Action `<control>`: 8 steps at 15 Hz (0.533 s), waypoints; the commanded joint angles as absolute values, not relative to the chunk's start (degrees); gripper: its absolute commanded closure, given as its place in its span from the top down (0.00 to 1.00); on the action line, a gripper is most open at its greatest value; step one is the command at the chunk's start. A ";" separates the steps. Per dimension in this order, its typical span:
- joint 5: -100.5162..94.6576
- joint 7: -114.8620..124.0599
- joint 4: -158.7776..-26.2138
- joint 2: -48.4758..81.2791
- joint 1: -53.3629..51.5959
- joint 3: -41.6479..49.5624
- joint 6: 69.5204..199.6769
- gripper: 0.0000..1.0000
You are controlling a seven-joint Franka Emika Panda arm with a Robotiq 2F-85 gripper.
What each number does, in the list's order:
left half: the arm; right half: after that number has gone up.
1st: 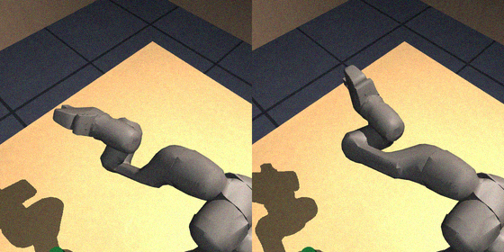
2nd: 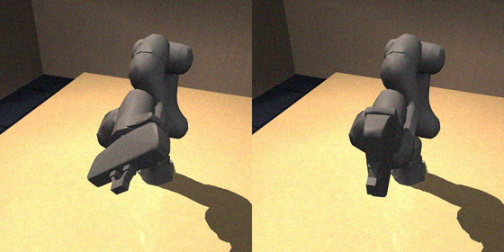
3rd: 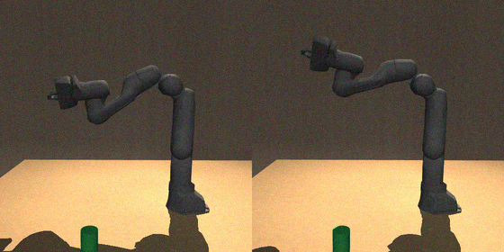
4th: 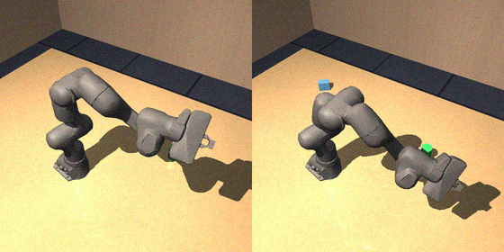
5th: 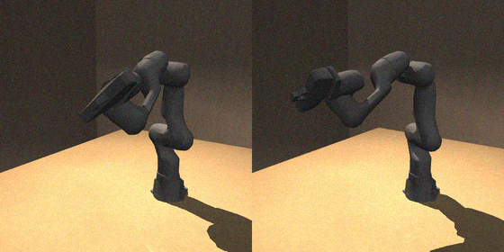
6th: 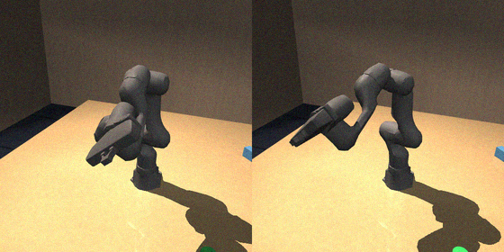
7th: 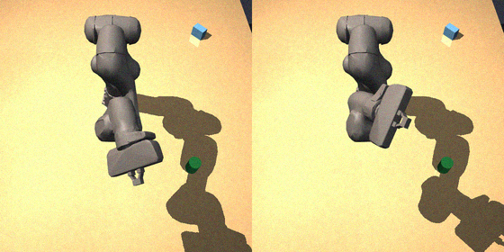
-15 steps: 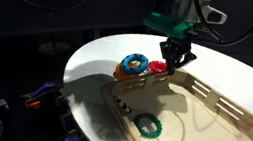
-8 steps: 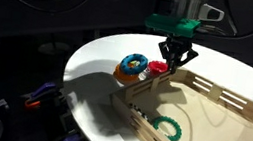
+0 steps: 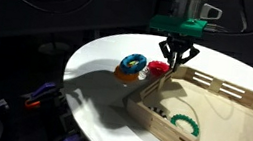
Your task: Remove the blue ring from the crate and put it on the pile of rings on the left
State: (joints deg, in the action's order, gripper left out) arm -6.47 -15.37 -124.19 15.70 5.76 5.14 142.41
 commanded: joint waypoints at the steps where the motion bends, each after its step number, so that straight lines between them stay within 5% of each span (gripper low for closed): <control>1: -7.05 -17.56 -120.83 17.66 6.44 4.34 142.56 0.06; 2: -6.94 -17.70 -120.46 17.91 6.49 4.23 142.60 0.14; 3: -6.99 -17.62 -120.22 18.11 6.48 4.20 142.67 0.35; 8: -5.76 -17.63 -119.79 17.42 7.06 3.95 142.25 0.66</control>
